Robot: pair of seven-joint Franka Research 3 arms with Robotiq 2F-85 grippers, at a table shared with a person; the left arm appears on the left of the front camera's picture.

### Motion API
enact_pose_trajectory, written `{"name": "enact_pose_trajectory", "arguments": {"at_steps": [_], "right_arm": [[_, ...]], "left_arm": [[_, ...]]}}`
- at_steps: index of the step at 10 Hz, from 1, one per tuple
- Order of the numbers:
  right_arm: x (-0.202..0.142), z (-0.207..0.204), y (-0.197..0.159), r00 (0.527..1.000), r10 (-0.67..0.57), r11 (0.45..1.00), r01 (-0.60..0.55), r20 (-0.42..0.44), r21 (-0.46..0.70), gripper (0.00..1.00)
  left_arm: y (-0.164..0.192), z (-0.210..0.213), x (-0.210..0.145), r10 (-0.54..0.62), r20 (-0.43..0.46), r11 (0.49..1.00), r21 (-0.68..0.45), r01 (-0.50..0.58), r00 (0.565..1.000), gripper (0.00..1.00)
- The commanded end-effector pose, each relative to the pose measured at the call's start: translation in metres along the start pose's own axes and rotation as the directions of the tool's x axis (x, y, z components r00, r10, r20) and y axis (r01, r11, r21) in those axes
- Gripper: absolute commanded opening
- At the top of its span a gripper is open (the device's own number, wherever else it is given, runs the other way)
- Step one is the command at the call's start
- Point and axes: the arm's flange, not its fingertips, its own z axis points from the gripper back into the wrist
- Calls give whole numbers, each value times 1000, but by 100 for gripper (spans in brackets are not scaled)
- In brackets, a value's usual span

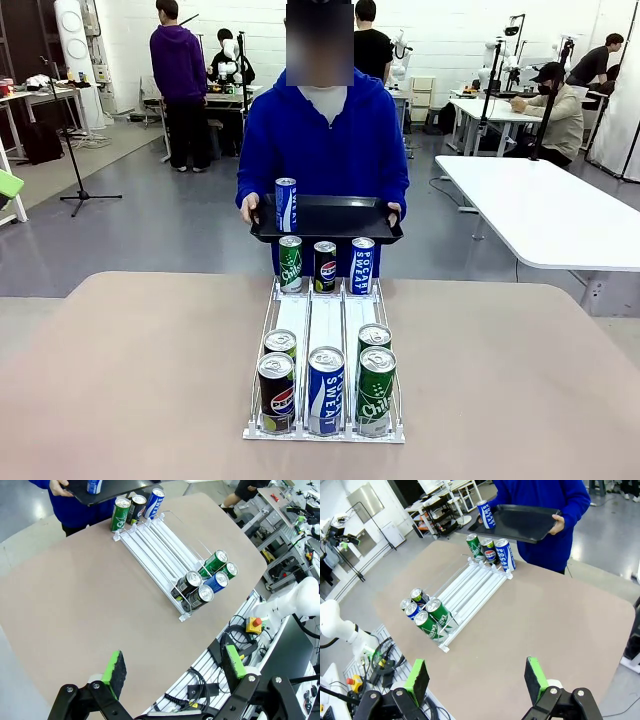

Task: Retrieve and hand over the desired beverage to the person.
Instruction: Pick up another can of the same type that the person held from the Automatic Can Dispenser.

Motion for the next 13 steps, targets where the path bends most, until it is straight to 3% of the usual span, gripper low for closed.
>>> {"name": "enact_pose_trajectory", "arguments": {"at_steps": [1,3,5,7,9,12,13], "right_arm": [[32,-23,39,987,38,998,-47,-155,-51,100],[95,-93,105,883,-59,996,20,-466,-87,100],[157,-175,165,792,-231,964,109,-564,-242,100],[177,-255,212,777,-346,921,173,-526,-350,100],[186,-327,220,789,-497,831,315,-360,-458,100],[170,-381,214,779,-529,787,303,-335,-537,100],[158,-394,210,761,-534,771,260,-368,-581,100]], "left_arm": [[1,0,-1,-15,6,1000,-11,15,1000,100],[1,0,-1,-15,6,1000,-11,15,1000,100],[1,0,-1,-15,6,1000,-11,15,1000,100],[1,0,-1,-15,6,1000,-11,15,1000,100],[1,0,-1,-15,6,1000,-11,15,1000,100],[1,0,-1,-15,6,1000,-11,15,1000,100],[1,0,-1,-15,6,1000,-11,15,1000,100]]}}
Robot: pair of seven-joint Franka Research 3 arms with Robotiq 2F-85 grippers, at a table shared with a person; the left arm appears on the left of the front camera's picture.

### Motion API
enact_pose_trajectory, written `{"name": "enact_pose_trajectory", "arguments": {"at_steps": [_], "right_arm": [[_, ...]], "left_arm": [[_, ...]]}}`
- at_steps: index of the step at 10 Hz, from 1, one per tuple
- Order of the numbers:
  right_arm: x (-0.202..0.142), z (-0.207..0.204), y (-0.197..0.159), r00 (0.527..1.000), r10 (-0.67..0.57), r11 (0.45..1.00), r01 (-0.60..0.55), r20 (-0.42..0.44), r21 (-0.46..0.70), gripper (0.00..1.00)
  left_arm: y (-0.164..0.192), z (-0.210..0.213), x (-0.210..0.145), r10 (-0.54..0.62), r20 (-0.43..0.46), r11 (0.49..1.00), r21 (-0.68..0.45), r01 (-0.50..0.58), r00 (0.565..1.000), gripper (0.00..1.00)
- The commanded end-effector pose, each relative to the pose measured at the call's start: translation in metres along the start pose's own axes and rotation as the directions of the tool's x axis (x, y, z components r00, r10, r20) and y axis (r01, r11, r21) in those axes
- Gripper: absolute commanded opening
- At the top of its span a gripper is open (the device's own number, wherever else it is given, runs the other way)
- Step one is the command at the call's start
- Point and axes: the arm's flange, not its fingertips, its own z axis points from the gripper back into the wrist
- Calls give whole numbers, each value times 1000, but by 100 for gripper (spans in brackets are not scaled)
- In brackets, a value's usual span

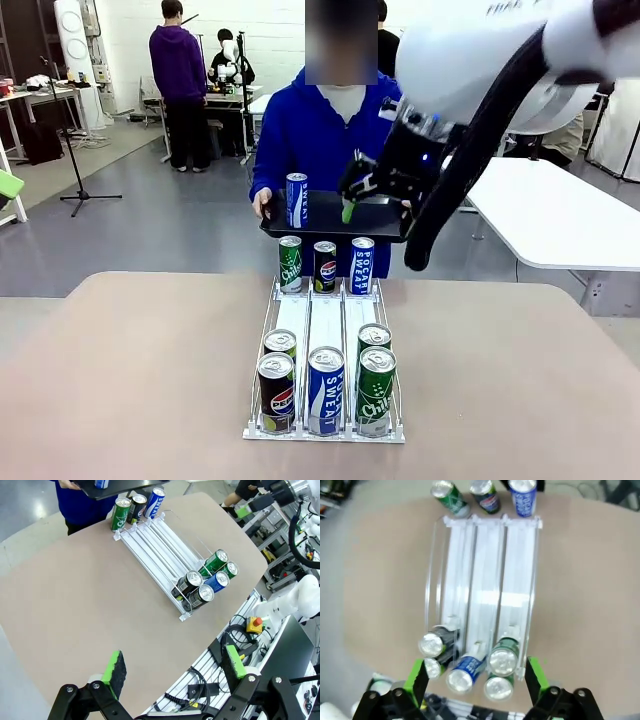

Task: Retrieve and hand over the desired beverage to the person.
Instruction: Pick up another can of the same type that the person held from the Automatic Can Dispenser.

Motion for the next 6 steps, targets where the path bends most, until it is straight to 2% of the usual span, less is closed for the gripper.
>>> {"name": "enact_pose_trajectory", "arguments": {"at_steps": [1,3,6], "right_arm": [[-3,-25,5,999,-1,990,-6,-45,-140,100],[-4,-40,-1,996,-5,983,-11,-86,-185,100],[-3,-43,-15,997,-9,990,-2,-73,-139,100]], "left_arm": [[2,0,-1,-14,9,1000,-15,15,1000,100],[2,0,-1,-14,9,1000,-15,15,1000,100],[2,0,-1,-14,9,1000,-15,15,1000,100]]}}
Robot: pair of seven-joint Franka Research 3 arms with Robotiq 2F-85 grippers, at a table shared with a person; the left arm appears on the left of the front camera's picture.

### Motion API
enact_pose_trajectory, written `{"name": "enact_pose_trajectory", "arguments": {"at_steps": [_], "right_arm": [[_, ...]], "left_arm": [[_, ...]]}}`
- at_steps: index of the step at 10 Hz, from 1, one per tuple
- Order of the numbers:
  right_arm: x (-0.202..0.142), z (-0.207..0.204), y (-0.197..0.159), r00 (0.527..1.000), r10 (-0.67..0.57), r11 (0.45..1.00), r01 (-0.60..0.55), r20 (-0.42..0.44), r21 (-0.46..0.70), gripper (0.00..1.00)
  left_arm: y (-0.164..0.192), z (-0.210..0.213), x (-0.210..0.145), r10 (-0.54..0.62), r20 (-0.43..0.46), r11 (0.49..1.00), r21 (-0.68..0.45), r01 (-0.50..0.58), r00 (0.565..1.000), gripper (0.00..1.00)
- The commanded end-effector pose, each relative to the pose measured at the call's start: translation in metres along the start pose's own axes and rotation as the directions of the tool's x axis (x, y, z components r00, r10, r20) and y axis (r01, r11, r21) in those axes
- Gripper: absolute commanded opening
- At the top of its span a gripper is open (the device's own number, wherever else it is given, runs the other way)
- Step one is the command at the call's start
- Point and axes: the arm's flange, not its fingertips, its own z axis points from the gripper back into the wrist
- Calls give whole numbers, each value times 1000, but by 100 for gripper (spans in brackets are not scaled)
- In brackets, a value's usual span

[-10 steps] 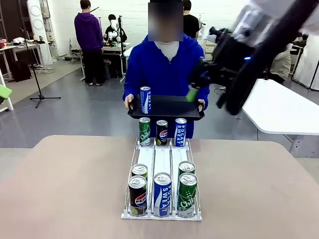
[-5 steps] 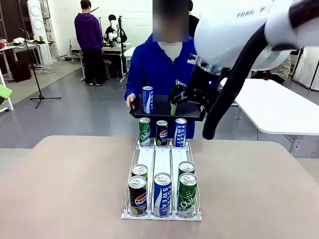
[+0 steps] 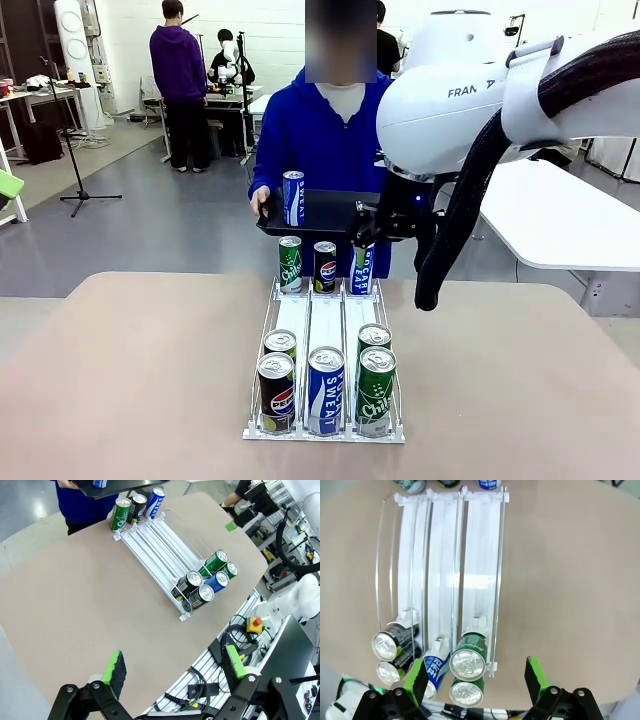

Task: Retrieve and hand over the desired beverage to the person.
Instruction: Pick up another can of the same type that the person held from the Automatic Can Dispenser.

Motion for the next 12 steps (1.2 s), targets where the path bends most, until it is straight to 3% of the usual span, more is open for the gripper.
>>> {"name": "enact_pose_trajectory", "arguments": {"at_steps": [1,6,8,12], "right_arm": [[-2,-1,3,1000,7,1000,-7,-3,-5,100],[-2,1,3,1000,8,1000,-8,-1,3,100],[-49,-26,16,998,-58,995,55,-27,-81,100],[-108,-67,22,984,-177,980,174,-25,-100,100]], "left_arm": [[2,0,-1,-15,9,1000,-15,15,1000,100],[2,0,-1,-15,9,1000,-15,15,1000,100],[2,0,-1,-15,9,1000,-15,15,1000,100],[2,0,-1,-15,9,1000,-15,15,1000,100]]}}
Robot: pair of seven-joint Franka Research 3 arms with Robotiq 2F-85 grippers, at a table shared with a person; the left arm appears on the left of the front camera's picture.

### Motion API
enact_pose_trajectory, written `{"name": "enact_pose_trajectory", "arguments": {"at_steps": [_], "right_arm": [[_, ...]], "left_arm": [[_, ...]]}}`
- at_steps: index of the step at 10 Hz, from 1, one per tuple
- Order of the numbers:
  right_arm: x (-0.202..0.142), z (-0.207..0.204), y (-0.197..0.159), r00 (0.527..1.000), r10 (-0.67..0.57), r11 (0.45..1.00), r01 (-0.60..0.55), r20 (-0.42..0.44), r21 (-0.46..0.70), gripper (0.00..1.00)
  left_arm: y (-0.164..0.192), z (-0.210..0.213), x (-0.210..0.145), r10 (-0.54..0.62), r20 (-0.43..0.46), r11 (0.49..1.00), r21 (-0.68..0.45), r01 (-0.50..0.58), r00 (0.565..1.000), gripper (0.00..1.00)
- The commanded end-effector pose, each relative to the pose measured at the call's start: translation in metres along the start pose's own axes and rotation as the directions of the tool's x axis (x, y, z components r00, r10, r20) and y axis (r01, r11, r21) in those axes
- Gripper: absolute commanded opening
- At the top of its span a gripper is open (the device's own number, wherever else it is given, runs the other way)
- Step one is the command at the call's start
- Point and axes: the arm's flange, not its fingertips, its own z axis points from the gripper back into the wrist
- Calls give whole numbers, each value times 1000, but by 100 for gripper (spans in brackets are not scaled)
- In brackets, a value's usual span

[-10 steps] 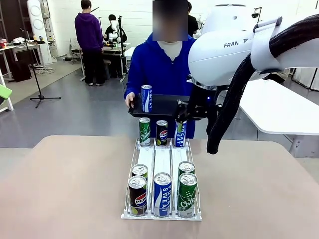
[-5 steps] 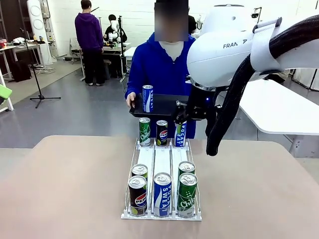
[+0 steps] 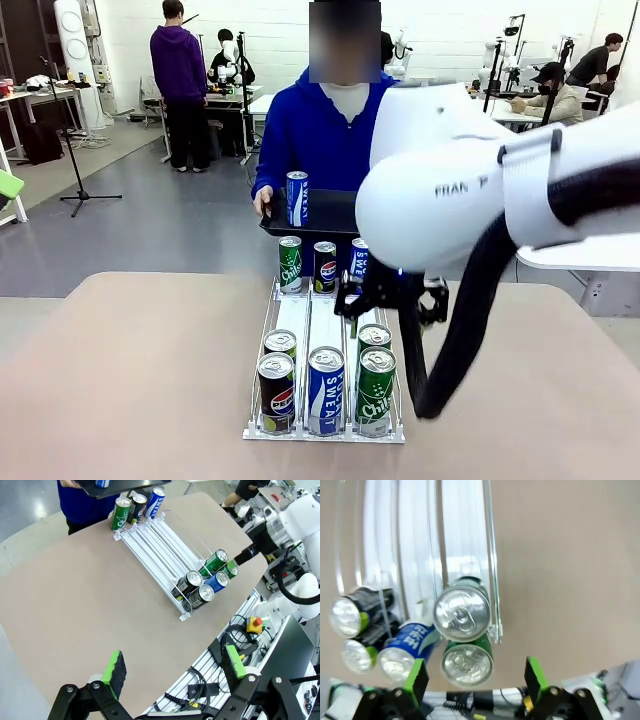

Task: Retrieve and hand over the desired beverage to the person.
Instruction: Pick up another can of the same type that the person held from the Automatic Can Dispenser.

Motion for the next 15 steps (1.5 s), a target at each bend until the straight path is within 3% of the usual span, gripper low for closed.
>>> {"name": "enact_pose_trajectory", "arguments": {"at_steps": [1,14,15], "right_arm": [[-17,-10,-4,997,-66,998,65,32,25,100],[-13,-31,-2,992,112,993,-110,-50,49,100],[-13,-31,-2,988,137,989,-133,-67,66,42]], "left_arm": [[2,0,-1,-15,9,1000,-15,15,1000,100],[2,0,-1,-15,9,1000,-15,15,1000,100],[2,0,-1,-15,9,1000,-15,15,1000,100]]}}
